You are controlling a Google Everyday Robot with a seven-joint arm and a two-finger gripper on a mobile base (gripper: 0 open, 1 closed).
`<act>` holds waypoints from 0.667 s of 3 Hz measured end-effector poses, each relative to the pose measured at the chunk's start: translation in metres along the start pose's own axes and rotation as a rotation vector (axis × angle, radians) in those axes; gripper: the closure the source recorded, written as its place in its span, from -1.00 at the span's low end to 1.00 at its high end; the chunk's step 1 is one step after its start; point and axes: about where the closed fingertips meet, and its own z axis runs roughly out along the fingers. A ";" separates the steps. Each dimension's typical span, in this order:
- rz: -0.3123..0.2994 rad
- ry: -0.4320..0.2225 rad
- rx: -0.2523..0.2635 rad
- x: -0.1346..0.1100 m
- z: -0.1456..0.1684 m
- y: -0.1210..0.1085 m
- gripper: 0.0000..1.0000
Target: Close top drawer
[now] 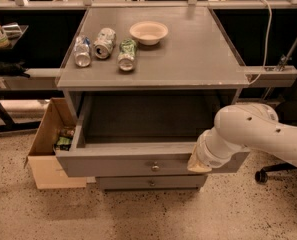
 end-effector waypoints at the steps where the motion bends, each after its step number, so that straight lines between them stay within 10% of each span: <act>1: 0.007 0.004 0.037 0.007 0.001 -0.011 1.00; 2: 0.008 0.005 0.042 0.008 0.002 -0.012 0.68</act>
Offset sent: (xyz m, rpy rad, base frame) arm 0.0110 -0.0075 -0.0014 -0.0049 -0.0343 -0.0187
